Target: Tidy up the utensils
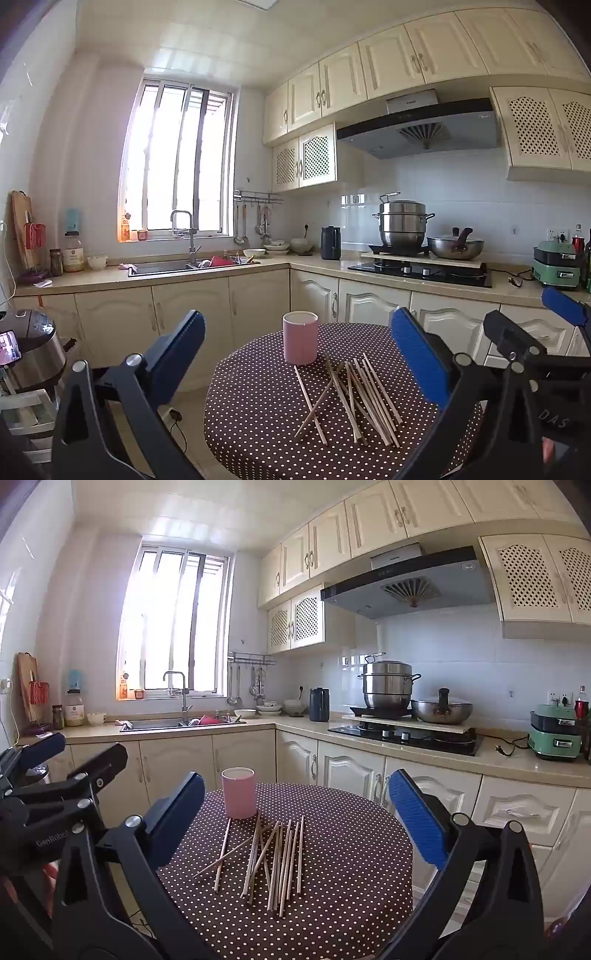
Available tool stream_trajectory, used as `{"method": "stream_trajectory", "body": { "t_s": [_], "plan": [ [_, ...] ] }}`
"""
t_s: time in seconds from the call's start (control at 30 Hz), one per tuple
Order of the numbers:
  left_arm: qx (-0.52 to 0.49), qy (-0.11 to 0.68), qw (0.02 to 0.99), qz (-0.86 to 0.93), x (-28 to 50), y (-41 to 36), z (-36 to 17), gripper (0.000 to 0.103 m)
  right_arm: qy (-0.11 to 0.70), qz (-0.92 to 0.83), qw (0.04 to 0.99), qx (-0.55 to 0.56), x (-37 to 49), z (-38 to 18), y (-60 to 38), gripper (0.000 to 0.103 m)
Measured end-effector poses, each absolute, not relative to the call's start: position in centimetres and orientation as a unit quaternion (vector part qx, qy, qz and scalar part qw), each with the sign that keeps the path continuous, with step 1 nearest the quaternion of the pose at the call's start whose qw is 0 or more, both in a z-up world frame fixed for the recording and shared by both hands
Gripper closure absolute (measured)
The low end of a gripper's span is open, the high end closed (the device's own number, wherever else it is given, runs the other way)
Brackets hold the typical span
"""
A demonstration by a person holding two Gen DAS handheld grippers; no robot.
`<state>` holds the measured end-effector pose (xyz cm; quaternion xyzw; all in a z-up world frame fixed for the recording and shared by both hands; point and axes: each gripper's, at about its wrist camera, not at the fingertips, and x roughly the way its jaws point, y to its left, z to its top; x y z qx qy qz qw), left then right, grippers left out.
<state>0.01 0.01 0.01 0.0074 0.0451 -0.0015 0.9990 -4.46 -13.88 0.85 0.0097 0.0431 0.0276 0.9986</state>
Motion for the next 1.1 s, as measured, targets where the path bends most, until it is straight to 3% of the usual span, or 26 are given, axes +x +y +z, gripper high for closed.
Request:
{"method": "stream_trajectory", "body": {
  "t_s": [1.1],
  "plan": [
    [0.008, 0.043, 0.999, -0.002, -0.31, 0.26, 0.69, 0.004, 0.045, 0.027, 0.999, 0.008, -4.75, 0.65, -14.04, 0.005]
  ]
}}
